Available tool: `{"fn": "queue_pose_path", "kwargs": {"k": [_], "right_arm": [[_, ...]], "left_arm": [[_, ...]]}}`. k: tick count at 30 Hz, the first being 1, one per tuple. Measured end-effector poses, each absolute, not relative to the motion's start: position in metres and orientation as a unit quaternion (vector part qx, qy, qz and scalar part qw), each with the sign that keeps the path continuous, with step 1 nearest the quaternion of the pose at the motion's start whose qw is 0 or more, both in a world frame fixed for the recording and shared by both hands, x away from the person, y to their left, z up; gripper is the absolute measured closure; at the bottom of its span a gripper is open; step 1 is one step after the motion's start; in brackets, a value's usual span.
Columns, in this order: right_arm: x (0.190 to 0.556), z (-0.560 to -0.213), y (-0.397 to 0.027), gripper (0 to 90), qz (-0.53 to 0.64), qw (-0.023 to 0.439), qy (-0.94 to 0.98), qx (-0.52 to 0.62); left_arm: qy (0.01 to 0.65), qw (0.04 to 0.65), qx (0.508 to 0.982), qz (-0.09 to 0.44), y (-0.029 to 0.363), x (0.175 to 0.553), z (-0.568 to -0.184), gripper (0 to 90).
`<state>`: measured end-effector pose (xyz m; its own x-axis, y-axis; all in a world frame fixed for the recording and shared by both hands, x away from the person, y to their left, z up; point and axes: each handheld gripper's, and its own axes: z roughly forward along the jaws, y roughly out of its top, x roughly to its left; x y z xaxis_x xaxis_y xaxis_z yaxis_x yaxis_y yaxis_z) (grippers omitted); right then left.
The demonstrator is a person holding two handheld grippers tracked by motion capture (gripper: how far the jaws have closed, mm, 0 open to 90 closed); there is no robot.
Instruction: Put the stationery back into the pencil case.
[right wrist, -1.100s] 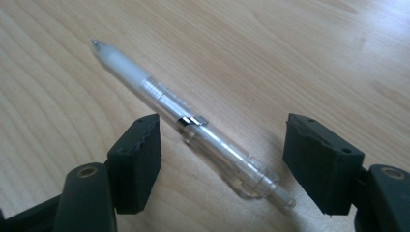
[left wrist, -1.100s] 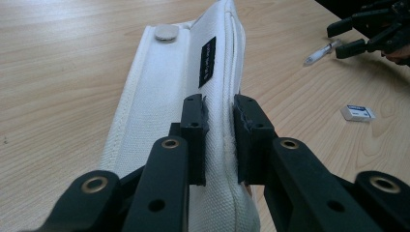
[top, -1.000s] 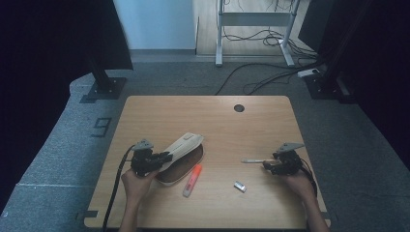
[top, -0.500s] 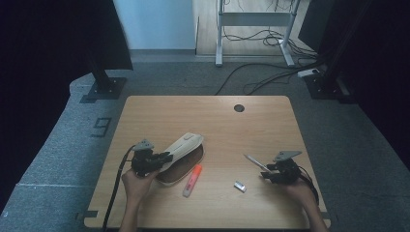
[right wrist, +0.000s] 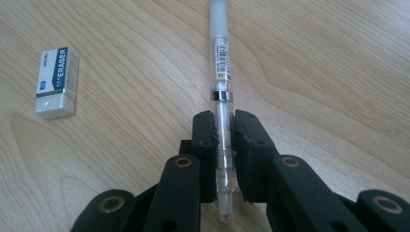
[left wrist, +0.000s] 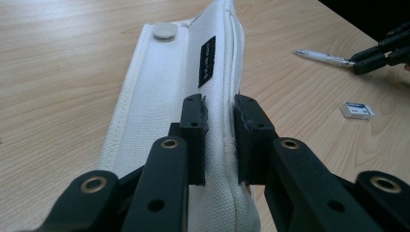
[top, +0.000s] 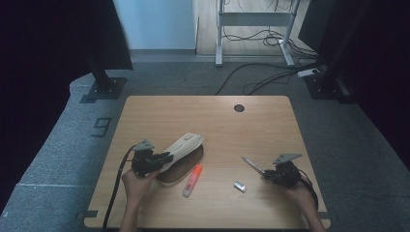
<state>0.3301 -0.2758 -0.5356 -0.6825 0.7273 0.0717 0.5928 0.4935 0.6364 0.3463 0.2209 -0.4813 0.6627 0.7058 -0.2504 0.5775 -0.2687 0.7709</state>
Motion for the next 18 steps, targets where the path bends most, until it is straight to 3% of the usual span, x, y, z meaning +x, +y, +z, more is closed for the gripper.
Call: {"fn": "queue_pose_path", "kwargs": {"k": [18], "right_arm": [[0.327, -0.515, -0.274, 78.0, 0.357, 0.117, 0.847, 0.375]], "left_arm": [[0.405, 0.451, 0.792, 0.073, 0.221, 0.346, -0.481, 75.9]]}}
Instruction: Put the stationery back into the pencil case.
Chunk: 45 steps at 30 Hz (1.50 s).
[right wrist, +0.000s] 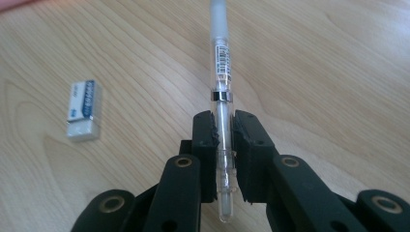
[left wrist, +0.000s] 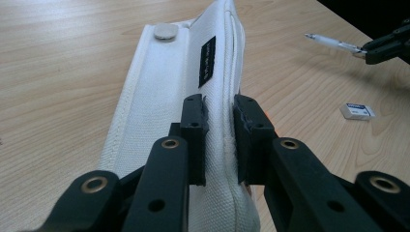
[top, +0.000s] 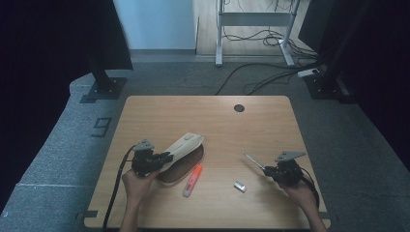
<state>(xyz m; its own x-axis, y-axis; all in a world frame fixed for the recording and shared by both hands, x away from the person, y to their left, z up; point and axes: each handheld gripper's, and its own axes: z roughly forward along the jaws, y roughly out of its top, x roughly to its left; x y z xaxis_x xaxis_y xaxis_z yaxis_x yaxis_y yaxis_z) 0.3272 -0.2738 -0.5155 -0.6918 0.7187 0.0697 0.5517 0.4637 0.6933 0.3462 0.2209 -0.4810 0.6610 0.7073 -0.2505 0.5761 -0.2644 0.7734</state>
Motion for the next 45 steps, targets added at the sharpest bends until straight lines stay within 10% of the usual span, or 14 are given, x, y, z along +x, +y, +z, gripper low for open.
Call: {"fn": "queue_pose_path", "kwargs": {"k": [45], "right_arm": [[0.356, -0.498, -0.17, 78.0, 0.379, 0.078, 0.878, 0.281]], "left_arm": [[0.402, 0.461, 0.788, 0.067, 0.22, 0.348, -0.48, 75.9]]}}
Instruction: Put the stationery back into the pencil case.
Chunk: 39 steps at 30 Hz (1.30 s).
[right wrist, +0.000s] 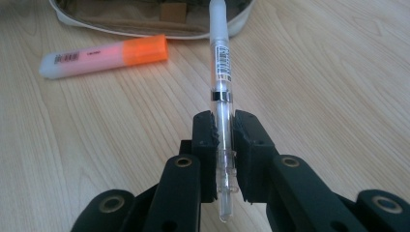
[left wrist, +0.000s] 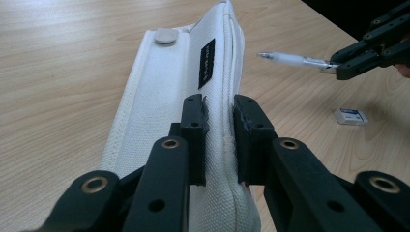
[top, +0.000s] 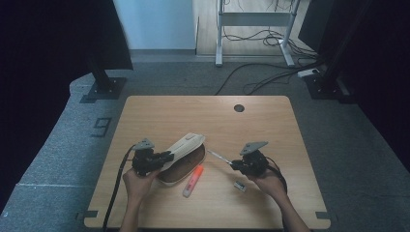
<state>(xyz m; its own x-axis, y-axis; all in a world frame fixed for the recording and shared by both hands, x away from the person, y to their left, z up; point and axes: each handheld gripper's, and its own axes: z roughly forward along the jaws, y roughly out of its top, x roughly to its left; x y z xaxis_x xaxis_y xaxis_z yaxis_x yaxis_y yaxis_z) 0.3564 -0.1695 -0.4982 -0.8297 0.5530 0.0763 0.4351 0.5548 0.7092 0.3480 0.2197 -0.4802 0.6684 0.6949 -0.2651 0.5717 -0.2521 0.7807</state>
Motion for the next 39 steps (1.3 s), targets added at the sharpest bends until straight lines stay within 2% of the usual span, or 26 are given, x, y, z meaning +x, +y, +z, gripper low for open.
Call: {"fn": "queue_pose_path", "kwargs": {"k": [39], "right_arm": [[0.382, -0.509, -0.076, 78.0, 0.356, 0.052, 0.905, 0.228]], "left_arm": [[0.395, 0.463, 0.791, 0.064, 0.214, 0.348, -0.481, 75.8]]}}
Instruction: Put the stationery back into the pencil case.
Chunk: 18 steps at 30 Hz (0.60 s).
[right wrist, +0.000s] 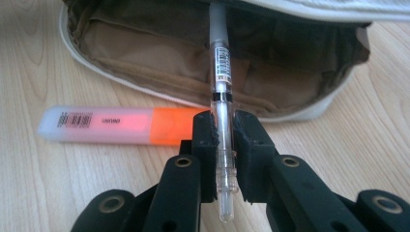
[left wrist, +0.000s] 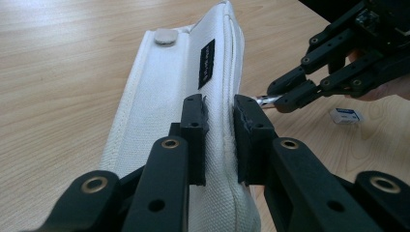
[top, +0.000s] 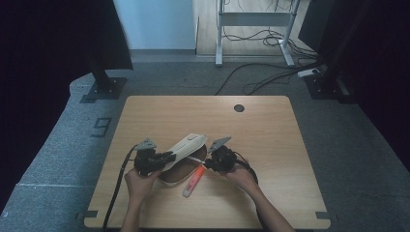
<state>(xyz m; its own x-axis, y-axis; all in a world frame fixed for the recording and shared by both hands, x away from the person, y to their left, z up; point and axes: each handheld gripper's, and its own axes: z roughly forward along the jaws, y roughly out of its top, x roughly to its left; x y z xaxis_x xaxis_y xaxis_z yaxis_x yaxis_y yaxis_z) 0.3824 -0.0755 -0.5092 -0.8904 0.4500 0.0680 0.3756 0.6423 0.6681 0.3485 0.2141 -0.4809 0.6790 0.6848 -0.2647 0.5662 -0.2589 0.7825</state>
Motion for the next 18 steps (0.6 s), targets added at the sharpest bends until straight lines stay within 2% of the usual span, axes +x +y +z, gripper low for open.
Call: {"fn": "queue_pose_path", "kwargs": {"k": [18], "right_arm": [[0.394, -0.517, -0.04, 77.9, 0.345, 0.062, 0.912, 0.213]], "left_arm": [[0.394, 0.465, 0.791, 0.06, 0.21, 0.35, -0.484, 75.6]]}}
